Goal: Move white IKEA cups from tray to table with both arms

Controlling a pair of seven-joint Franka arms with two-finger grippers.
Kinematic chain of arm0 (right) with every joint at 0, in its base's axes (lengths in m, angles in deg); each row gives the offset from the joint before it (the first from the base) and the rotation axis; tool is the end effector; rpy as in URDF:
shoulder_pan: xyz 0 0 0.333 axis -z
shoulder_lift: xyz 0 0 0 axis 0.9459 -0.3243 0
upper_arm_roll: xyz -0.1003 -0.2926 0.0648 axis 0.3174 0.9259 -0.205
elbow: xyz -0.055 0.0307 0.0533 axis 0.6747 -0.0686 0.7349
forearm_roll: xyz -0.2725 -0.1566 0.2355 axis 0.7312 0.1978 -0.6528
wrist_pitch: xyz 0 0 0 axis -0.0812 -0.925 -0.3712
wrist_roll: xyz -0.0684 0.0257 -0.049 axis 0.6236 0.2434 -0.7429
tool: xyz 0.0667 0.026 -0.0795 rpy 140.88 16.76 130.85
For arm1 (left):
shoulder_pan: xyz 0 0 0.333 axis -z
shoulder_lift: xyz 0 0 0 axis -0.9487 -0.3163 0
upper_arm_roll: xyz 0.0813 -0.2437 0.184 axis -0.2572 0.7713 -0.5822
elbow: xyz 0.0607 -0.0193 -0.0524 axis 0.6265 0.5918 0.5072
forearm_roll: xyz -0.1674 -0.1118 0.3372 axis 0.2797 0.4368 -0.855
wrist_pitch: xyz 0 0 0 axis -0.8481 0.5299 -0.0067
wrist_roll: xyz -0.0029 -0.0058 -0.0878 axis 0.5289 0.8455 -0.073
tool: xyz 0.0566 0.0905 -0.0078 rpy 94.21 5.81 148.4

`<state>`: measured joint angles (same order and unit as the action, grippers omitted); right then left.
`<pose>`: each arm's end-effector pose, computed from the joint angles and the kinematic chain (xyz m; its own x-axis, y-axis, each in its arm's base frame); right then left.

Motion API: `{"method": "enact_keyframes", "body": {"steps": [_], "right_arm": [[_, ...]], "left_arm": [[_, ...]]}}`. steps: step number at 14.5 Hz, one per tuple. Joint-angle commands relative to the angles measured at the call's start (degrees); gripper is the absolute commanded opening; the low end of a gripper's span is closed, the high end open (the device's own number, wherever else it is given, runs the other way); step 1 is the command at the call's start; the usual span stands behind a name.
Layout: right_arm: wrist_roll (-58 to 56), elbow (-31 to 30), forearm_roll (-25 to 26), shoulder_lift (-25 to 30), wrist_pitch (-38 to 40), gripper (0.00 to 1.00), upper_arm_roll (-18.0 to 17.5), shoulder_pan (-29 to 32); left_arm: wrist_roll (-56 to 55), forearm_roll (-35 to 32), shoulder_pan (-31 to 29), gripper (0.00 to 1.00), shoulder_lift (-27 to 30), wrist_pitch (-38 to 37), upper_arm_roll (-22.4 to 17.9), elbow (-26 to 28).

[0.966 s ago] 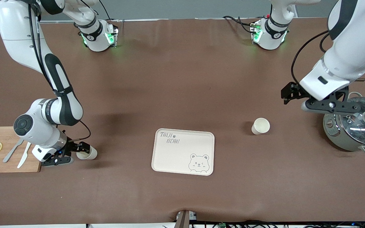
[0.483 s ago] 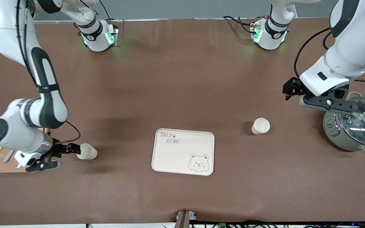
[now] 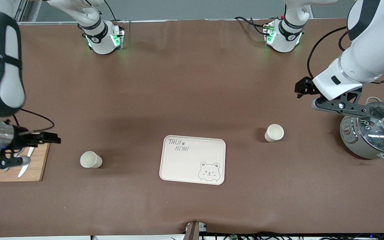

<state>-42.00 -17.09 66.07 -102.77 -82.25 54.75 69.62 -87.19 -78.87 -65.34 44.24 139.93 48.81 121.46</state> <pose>0.6711 -0.0247 0.4955 0.9874 0.1156 -0.1085 0.1014 -0.9866 -0.1279 0.5776 -0.1568 0.5890 0.9666 -0.2353 -0.1011 -0.2367 -0.9716 -0.0021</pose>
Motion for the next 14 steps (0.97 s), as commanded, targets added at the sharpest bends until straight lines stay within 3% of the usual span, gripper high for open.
{"method": "enact_keyframes", "body": {"steps": [1,3,6,9,14], "right_arm": [[2.14,-2.16,1.58,8.93,7.18,1.0,-0.2,0.49],[3.71,-5.3,1.67,15.16,11.16,1.0,0.33,0.84],[4.07,-13.91,4.56,23.88,9.33,1.0,0.42,0.76],[7.58,-14.99,10.53,25.04,9.15,1.0,0.07,0.41],[7.68,-17.1,11.25,25.13,6.68,1.0,-0.11,-0.12]], "left_arm": [[-0.8,1.82,0.46,1.0,0.31,-0.8,-1.07,-0.3],[-0.8,1.82,0.46,1.0,0.31,-0.72,-1.07,-0.3],[-0.72,1.73,0.46,1.0,0.22,-0.72,-1.07,-0.3],[-0.28,1.64,0.37,1.0,0.39,-0.72,-1.16,-0.39],[-0.19,1.55,0.37,1.0,0.39,-0.72,-1.42,-0.39]]}}
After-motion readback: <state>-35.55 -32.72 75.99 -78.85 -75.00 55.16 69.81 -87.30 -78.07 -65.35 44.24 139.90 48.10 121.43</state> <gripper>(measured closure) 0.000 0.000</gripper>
